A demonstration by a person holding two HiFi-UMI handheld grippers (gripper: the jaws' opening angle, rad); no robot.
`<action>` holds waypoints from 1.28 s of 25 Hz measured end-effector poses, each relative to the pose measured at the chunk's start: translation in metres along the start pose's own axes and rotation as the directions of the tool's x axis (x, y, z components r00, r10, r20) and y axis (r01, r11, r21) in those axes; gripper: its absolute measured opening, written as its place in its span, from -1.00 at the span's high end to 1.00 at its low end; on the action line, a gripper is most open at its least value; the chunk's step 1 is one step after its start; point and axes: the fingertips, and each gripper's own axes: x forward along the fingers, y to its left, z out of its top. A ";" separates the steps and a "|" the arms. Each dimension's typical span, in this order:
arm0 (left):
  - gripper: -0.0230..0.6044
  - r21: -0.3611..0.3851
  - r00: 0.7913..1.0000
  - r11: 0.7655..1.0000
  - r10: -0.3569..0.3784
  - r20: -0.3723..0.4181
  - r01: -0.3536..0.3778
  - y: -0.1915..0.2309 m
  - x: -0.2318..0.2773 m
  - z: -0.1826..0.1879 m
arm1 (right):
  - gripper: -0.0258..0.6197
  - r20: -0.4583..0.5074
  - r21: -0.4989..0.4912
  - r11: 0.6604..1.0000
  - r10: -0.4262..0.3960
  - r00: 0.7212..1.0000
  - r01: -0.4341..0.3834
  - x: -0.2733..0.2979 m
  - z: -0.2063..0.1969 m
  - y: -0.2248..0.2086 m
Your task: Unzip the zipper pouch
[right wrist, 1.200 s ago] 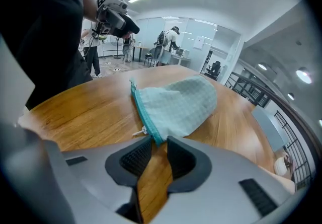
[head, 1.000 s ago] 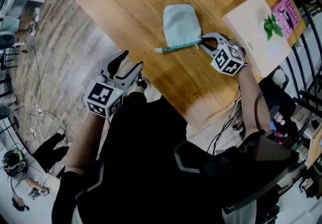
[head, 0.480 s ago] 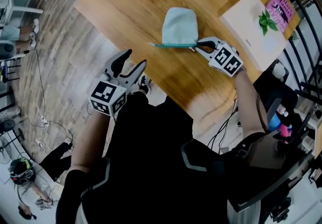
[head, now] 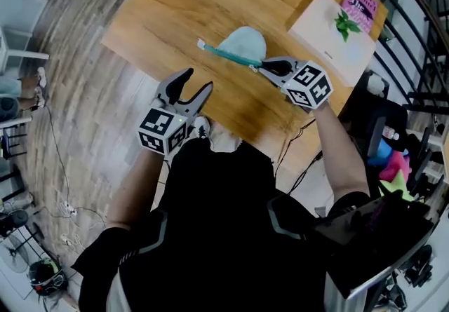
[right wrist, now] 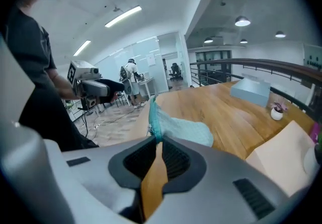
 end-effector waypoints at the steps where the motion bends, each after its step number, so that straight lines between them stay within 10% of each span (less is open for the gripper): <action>1: 0.11 0.007 1.000 1.000 -0.015 0.007 0.015 0.000 0.001 0.003 | 0.78 0.010 0.020 1.000 -0.012 1.000 0.012 -0.004 0.006 0.003; 10: 0.14 0.140 0.985 0.978 -0.166 0.053 0.157 -0.020 0.016 0.037 | 0.78 0.076 0.194 0.973 -0.138 0.988 0.121 -0.041 0.039 0.024; 21: 0.22 0.320 0.931 0.895 -0.356 0.088 0.312 -0.082 0.033 0.077 | 0.78 0.167 0.411 0.893 -0.274 0.947 0.186 -0.092 0.073 0.052; 27: 0.26 0.468 0.904 0.815 -0.422 0.077 0.341 -0.112 0.033 0.091 | 0.78 0.191 0.477 0.859 -0.305 0.933 0.184 -0.112 0.084 0.068; 32: 0.29 0.655 0.887 0.691 -0.456 0.069 0.305 -0.135 0.028 0.093 | 0.78 0.193 0.527 0.829 -0.330 0.924 0.186 -0.125 0.081 0.075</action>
